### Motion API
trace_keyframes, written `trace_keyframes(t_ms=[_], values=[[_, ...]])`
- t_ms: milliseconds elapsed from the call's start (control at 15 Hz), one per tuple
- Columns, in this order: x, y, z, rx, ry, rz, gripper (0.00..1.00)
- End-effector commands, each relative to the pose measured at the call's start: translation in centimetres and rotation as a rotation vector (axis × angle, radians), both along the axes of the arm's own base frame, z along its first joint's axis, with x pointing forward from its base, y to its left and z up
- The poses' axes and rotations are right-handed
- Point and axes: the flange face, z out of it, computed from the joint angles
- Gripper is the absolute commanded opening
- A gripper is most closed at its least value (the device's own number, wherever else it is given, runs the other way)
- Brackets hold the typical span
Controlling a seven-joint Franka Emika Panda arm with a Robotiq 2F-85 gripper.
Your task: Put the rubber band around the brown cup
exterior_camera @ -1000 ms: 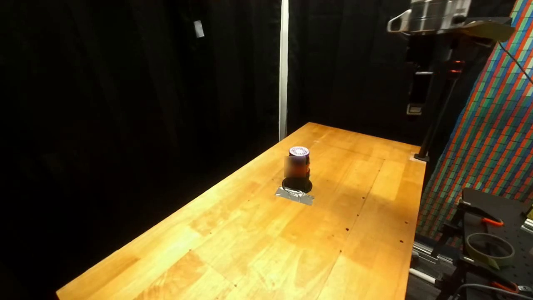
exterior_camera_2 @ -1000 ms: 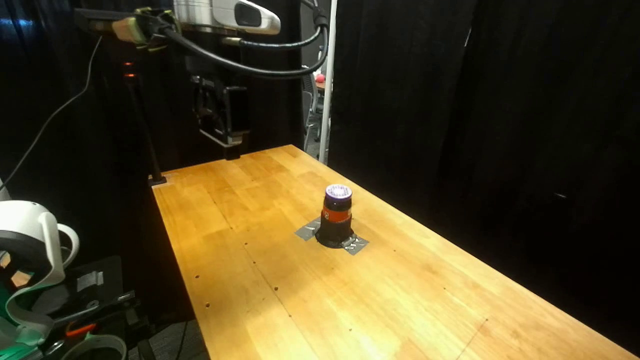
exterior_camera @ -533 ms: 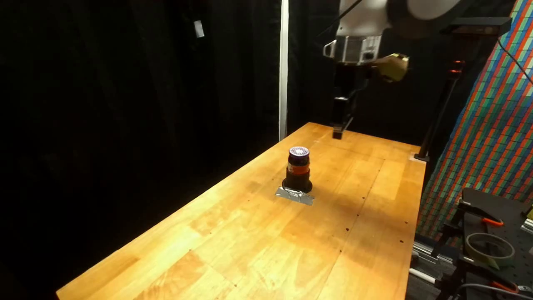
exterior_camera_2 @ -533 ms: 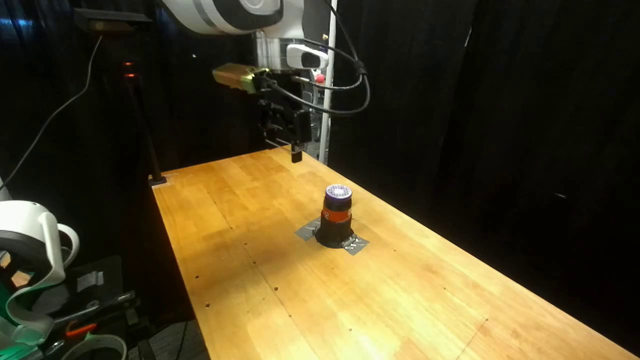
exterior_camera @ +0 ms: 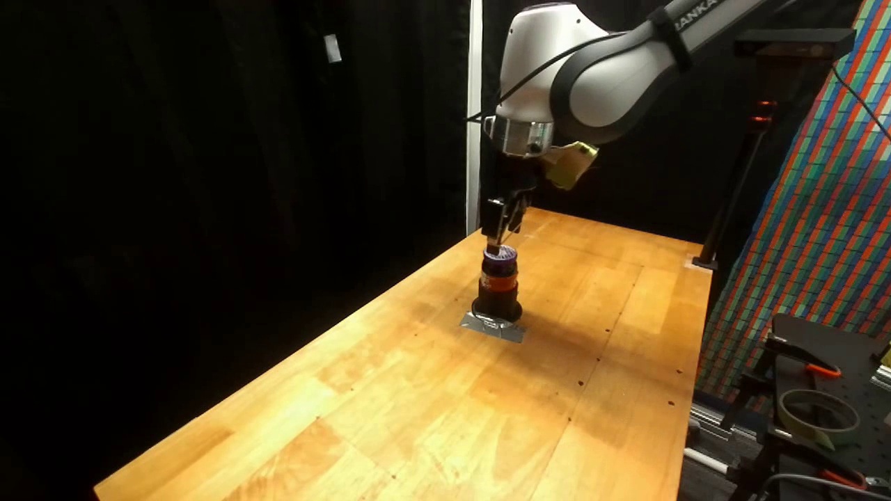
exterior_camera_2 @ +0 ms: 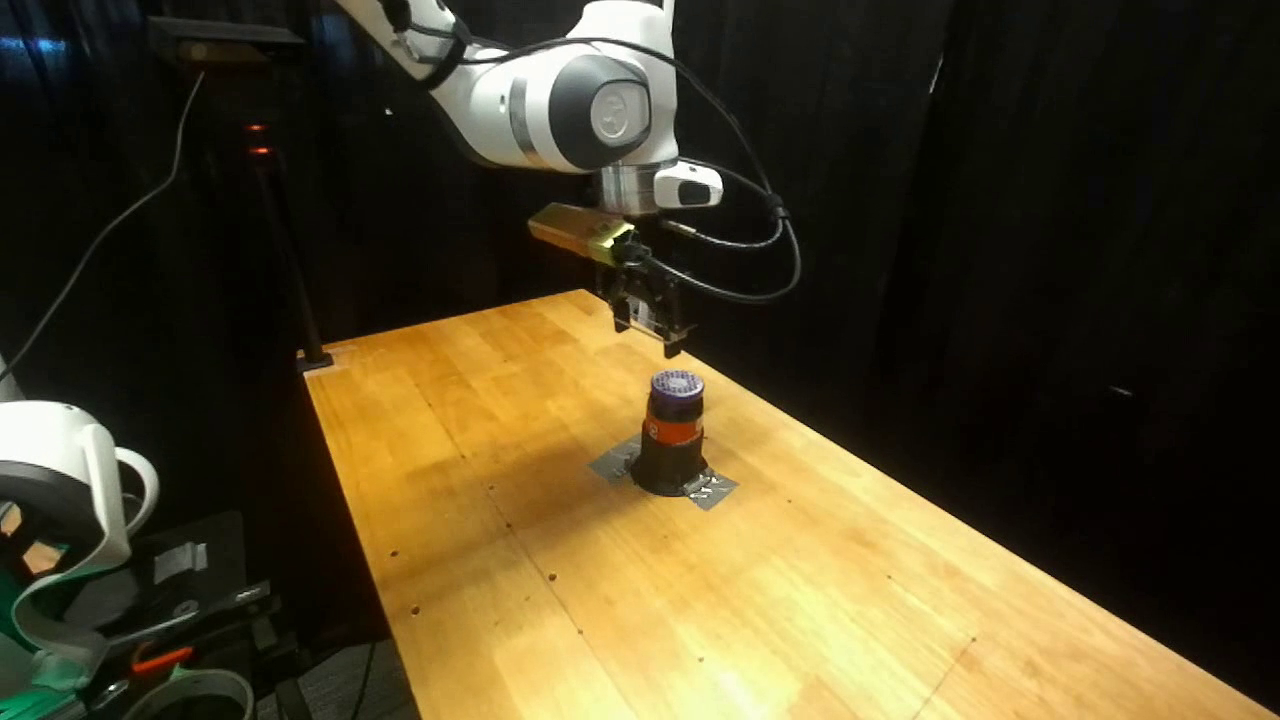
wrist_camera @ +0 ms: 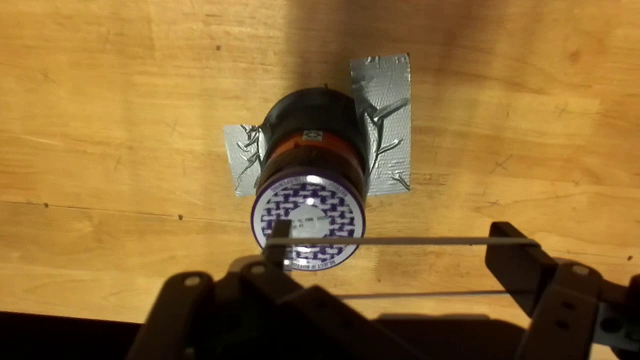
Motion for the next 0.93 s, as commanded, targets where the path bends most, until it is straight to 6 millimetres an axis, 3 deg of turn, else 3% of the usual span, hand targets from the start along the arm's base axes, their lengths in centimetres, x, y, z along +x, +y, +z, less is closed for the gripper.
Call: trace_keyframes(t_ms=[0, 400, 867], values=[[3.1, -0.5, -0.6, -0.017, -0.051, 0.003, 1.0], [5.4, -2.5, -3.0, -0.026, -0.056, -0.026, 1.0], [6.0, -2.7, -5.6, -0.018, -0.035, -0.025, 1.0]])
